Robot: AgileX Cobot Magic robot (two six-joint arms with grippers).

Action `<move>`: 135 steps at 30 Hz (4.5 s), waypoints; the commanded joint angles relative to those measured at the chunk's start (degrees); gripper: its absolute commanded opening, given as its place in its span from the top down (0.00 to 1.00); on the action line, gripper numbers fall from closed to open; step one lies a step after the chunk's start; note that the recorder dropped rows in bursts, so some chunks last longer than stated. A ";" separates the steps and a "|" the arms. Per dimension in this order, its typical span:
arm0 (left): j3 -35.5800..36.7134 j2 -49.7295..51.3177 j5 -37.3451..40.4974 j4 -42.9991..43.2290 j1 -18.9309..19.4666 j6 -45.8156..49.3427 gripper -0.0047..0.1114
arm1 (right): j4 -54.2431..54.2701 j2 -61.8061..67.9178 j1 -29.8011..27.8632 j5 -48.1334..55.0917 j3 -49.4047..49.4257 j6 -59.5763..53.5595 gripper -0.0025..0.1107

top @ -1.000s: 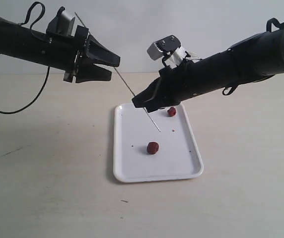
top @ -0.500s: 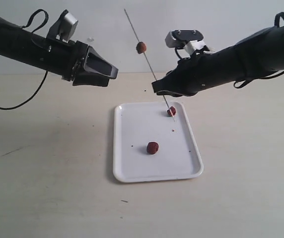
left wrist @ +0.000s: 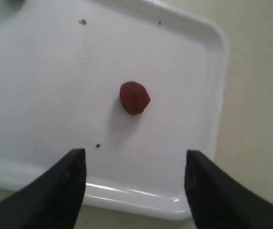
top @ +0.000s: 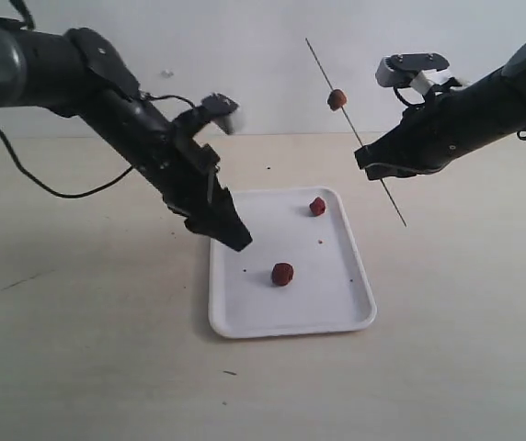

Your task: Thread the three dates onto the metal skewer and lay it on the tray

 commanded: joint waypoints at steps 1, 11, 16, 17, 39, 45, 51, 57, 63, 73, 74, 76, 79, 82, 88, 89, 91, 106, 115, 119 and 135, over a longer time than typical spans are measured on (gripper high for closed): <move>0.06 -0.38 -7.78 15.86 -7.21 2.52 0.45 | -0.46 -0.59 -0.26 0.59 -0.03 0.14 0.98; 0.06 0.86 -18.49 26.62 -15.10 12.16 0.45 | -2.68 -0.49 -0.26 1.88 -0.03 0.14 0.98; 0.06 2.79 -18.28 26.49 -15.32 13.93 0.45 | -2.91 -0.49 -0.26 1.88 -0.03 0.14 0.98; 0.06 3.22 -18.28 26.49 -15.32 13.93 0.45 | -3.04 -0.49 -0.26 1.88 -0.03 0.14 0.98; 0.06 5.19 -19.54 23.70 -15.32 19.41 0.45 | -2.90 -0.49 -0.26 1.88 -0.03 0.14 0.98; 0.06 5.83 -19.53 23.85 -15.32 19.41 0.45 | -2.90 -0.49 -0.26 1.88 -0.03 0.14 0.98; 0.06 5.83 -19.53 23.85 -15.32 20.13 0.45 | -2.67 -0.49 -0.26 1.88 -0.03 0.14 0.98; 0.06 6.31 -19.53 23.85 -15.32 20.68 0.45 | -2.67 -0.49 -0.26 1.88 -0.03 0.14 0.98; 0.06 7.65 -19.38 23.69 -15.32 20.68 0.45 | -2.67 -0.49 -0.26 1.88 -0.03 0.14 0.98; 0.06 7.78 -19.38 23.69 -15.32 20.68 0.63 | -2.06 -0.49 -0.26 1.88 -0.03 0.14 0.98; 0.06 7.78 -19.38 23.69 -15.32 20.68 0.63 | -1.77 -0.49 -0.26 1.88 -0.03 0.14 0.98; 0.06 7.78 -19.38 23.69 -15.32 20.68 0.63 | -1.77 -0.49 -0.26 1.88 -0.03 0.14 0.98; 0.06 7.78 -19.28 23.69 -15.32 20.68 0.63 | -1.77 -0.49 -0.26 1.88 -0.03 0.14 0.98; 0.06 7.78 -19.29 23.69 -15.32 20.68 0.63 | -1.77 -0.49 -0.26 1.88 -0.03 0.14 0.98; 0.06 7.78 -19.05 23.69 -15.32 20.68 0.63 | -1.37 -0.49 -0.26 1.88 -0.03 0.03 0.98; 0.06 7.78 -19.02 23.69 -15.32 20.68 0.63 | -1.37 -0.49 -0.26 1.88 -0.03 0.03 0.98; 0.06 7.78 -18.93 23.69 -15.32 20.68 0.63 | -1.37 -0.49 -0.26 1.88 -0.03 0.03 0.98; 0.06 7.78 -18.63 23.69 -15.32 20.33 0.68 | -1.37 -0.49 -0.26 1.88 -0.03 0.03 0.98; 0.06 7.49 -18.51 23.69 -15.32 18.86 0.68 | -1.36 -0.49 -0.26 1.88 -0.03 0.15 0.98; 0.06 5.82 -18.61 23.69 -15.32 14.81 0.69 | -1.36 -0.49 -0.26 1.88 -0.03 0.15 0.98; 0.06 -6.39 -8.63 -14.33 -0.97 8.44 0.72 | -1.26 -0.49 -0.15 6.23 -0.03 0.04 0.98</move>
